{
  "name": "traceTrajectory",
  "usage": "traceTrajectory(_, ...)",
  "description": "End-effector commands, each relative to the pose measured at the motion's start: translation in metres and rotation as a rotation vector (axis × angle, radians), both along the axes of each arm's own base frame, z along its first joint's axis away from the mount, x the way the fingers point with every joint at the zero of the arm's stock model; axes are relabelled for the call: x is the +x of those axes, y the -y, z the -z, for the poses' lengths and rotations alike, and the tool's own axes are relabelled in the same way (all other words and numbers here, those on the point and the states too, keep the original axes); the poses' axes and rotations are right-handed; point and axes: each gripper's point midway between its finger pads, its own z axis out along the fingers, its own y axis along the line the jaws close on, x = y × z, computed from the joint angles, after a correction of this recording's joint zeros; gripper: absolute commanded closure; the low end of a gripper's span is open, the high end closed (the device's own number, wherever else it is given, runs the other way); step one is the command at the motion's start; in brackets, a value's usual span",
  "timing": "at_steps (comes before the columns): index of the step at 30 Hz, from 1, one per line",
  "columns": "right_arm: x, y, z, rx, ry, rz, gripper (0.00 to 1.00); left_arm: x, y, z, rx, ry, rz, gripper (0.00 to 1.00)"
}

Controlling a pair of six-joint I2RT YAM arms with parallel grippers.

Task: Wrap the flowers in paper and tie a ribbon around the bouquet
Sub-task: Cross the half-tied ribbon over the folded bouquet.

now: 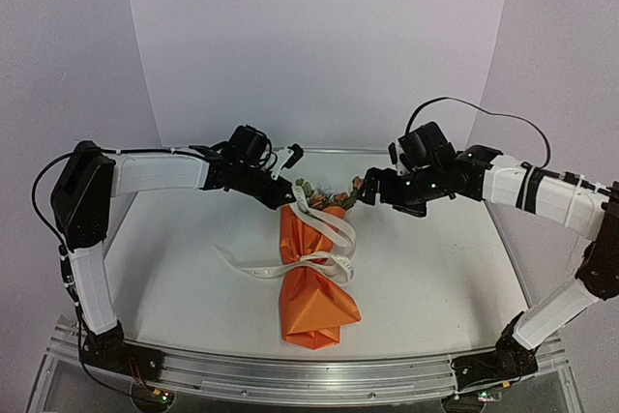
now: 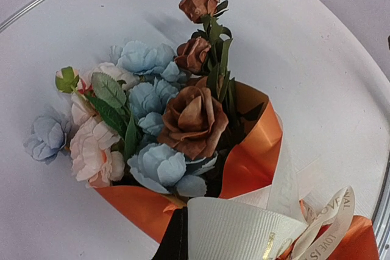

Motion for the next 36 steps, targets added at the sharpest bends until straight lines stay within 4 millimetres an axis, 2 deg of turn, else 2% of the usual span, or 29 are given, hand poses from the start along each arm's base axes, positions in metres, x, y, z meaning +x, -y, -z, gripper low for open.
traceTrajectory(1, -0.005, 0.018, 0.003, -0.034, -0.009, 0.060, 0.02, -0.003, -0.011, -0.040, 0.016, 0.026, -0.015, 1.00)
traceTrajectory(6, -0.014, 0.019, 0.014, -0.029, -0.056, 0.054, 0.02, -0.010, -0.017, -0.043, 0.018, -0.013, -0.037, 1.00)
traceTrajectory(13, -0.022, 0.044, 0.022, -0.099, -0.071, 0.128, 0.02, -0.024, -0.029, -0.044, 0.054, -0.053, -0.037, 1.00)
traceTrajectory(17, -0.025, 0.050, 0.030, -0.097, -0.086, 0.175, 0.02, -0.030, -0.036, -0.039, 0.083, -0.072, -0.039, 1.00)
traceTrajectory(21, -0.025, 0.044, 0.035, -0.100, -0.076, 0.144, 0.02, -0.039, -0.044, -0.035, 0.106, -0.090, -0.040, 1.00)
traceTrajectory(26, -0.029, 0.023, 0.030, -0.168, -0.023, 0.000, 0.02, -0.046, -0.048, -0.034, 0.123, -0.121, -0.036, 1.00)
traceTrajectory(31, -0.032, 0.012, 0.035, -0.159, -0.029, -0.064, 0.02, -0.052, -0.054, -0.029, 0.167, -0.162, -0.031, 1.00)
traceTrajectory(36, -0.047, -0.006, 0.042, -0.158, -0.040, -0.183, 0.02, -0.056, -0.062, -0.020, 0.219, -0.199, -0.043, 1.00)
